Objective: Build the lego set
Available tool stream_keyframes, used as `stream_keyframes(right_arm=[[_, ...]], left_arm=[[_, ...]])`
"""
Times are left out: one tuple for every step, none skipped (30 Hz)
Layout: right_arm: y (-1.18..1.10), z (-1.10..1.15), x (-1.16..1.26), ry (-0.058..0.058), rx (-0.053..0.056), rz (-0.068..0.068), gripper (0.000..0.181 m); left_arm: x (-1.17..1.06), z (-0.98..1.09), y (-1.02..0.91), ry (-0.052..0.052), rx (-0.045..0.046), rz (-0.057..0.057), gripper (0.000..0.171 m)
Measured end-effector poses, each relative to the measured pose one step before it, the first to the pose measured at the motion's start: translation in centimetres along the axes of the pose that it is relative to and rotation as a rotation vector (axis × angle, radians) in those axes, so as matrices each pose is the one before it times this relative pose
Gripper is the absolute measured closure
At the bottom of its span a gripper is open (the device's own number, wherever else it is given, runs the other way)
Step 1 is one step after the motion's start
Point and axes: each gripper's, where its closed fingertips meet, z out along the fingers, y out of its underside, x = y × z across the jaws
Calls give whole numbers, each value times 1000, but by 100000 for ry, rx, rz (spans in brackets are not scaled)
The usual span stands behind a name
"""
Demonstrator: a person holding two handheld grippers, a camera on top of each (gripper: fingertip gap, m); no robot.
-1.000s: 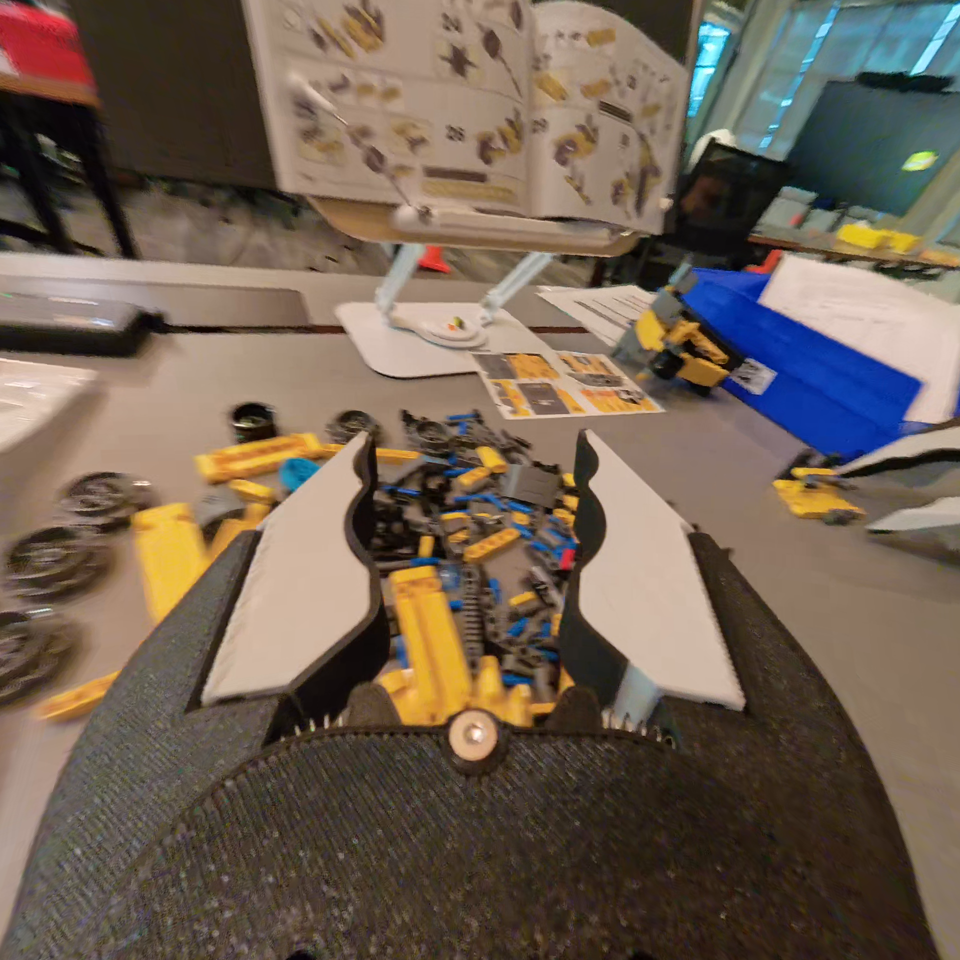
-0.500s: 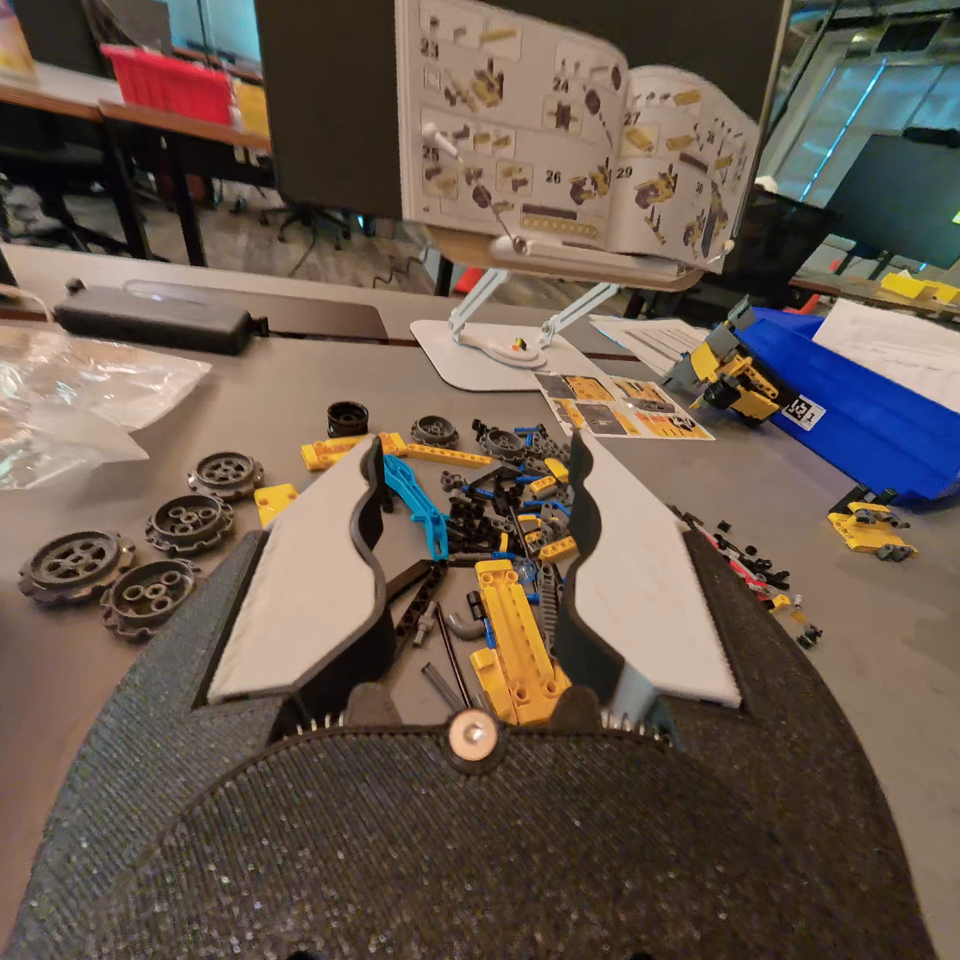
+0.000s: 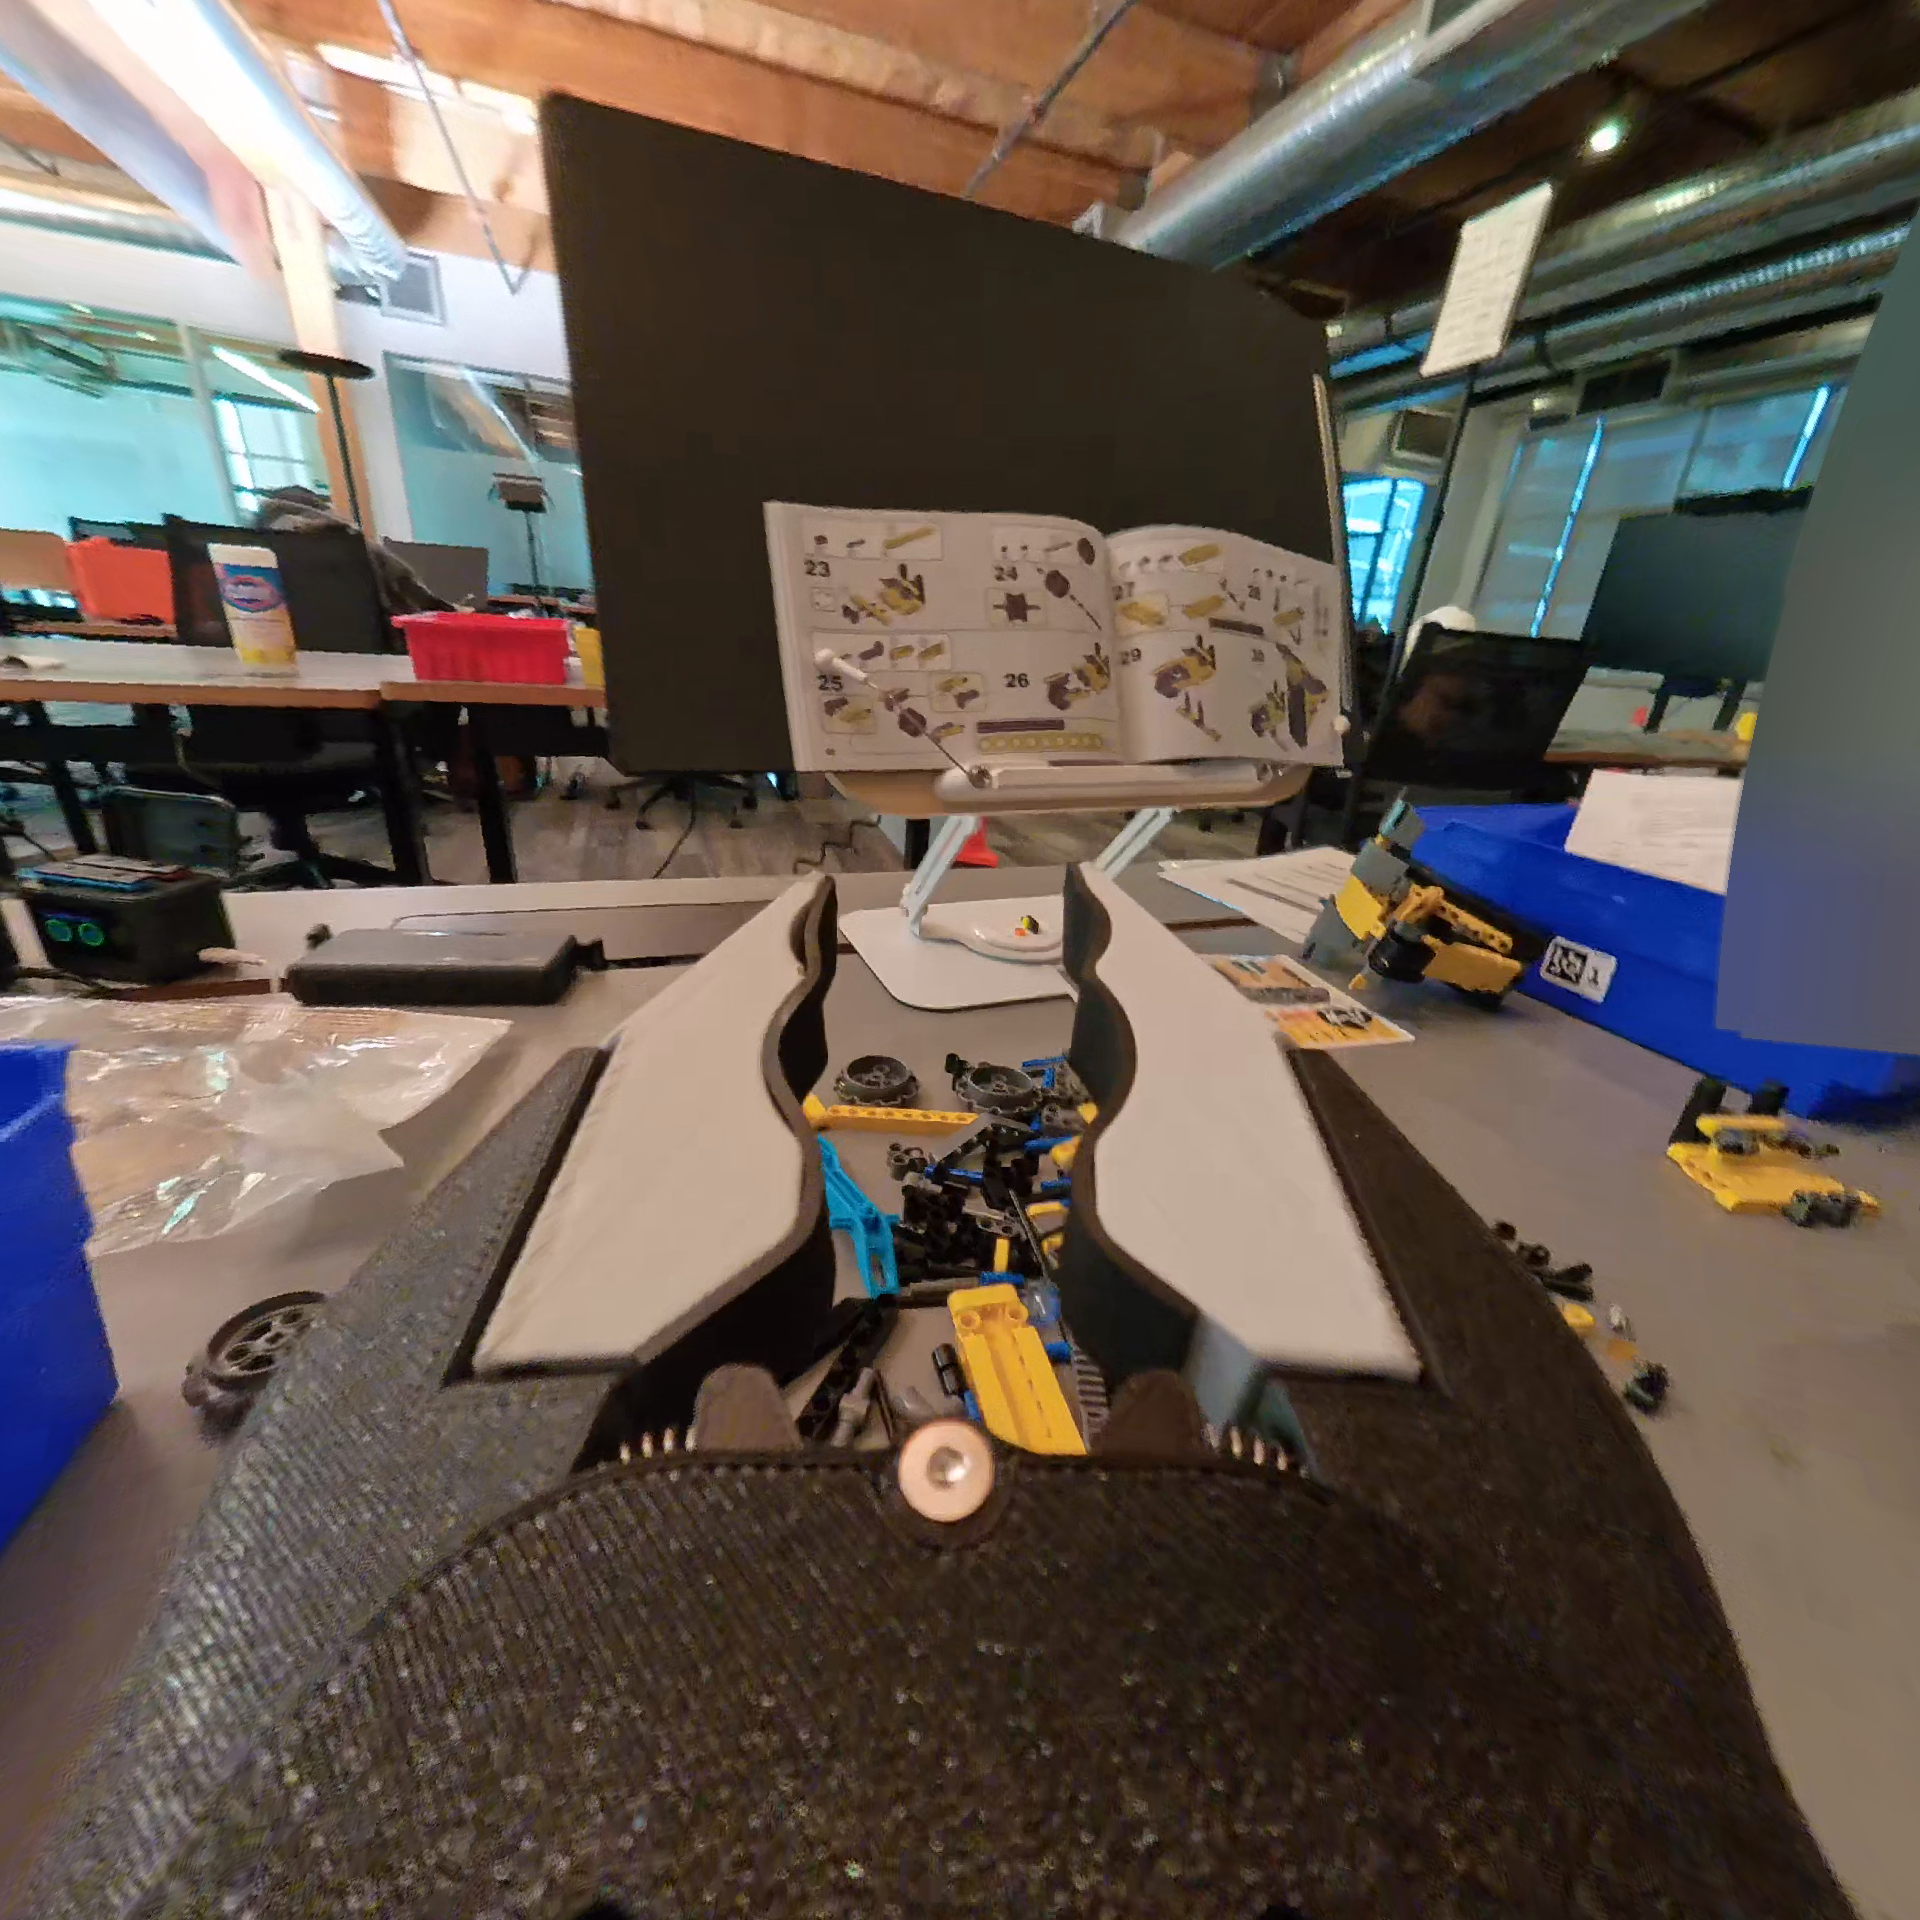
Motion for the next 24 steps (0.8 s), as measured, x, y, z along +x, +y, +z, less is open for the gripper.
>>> stream_keyframes(right_arm=[[177,821,-510,711,-2783,-4925,138],[41,524,-107,3649,-2110,-7063,162],[-193,192,153,5402,-20,-8542,181],[-374,-7,149,4290,2000,-6823,181],[-260,-124,252,2904,1883,-2804,181],[-96,-142,369,1697,1221,1124,181],[-26,-131,457,1158,969,3174,181],[-79,-122,278,-235,1302,3664,181],[-190,-105,80,-1293,1583,3560,168],[-285,-73,105,-660,1924,3237,150],[-182,-125,-42,-1235,1148,1593,157],[-51,-263,-227,-1673,6,-944,181],[-308,-234,105,1112,1849,-1599,181],[-341,-227,295,2288,2146,-1205,181],[-335,-198,180,1429,2012,-882,181],[-376,-147,196,1366,2422,-408,175],[-233,-90,142,836,1417,125,168],[116,-127,-309,-2209,-1251,-211,181],[109,-28,-222,-1598,-888,129,181],[111,16,39,72,-682,193,181],[23,12,122,871,-65,-288,181],[-120,39,163,1282,990,-356,171],[-34,53,112,727,444,-19,165],[252,-5,-293,-2104,-1604,-364,181]], left_arm=[[384,211,292,1717,-1651,308,132],[416,147,161,2014,-962,372,135],[542,48,-14,3008,-45,708,144],[557,1,-63,3048,159,891,161],[246,12,29,871,-139,770,171],[33,51,106,-370,-496,683,171],[153,97,169,594,-942,390,171],[284,129,140,1568,-936,-3,171],[262,127,148,1364,-802,13,171],[177,187,257,817,-1362,219,171],[153,300,539,960,-2814,131,171],[189,354,671,1320,-3800,-375,171],[231,335,518,1408,-2970,-463,171],[213,233,338,1042,-1943,-77,171],[147,133,183,424,-1157,676,171],[80,82,86,-93,-552,1116,170],[27,78,87,-299,-505,912,168],[43,76,102,187,-608,351,165],[41,98,123,467,-692,-141,163],[-7,82,115,333,-632,-547,160],[-69,55,103,162,-465,-788,157],[-57,11,73,147,-243,-843,155],[-23,-6,7,387,92,-757,153],[63,-21,-28,843,273,-703,150]])
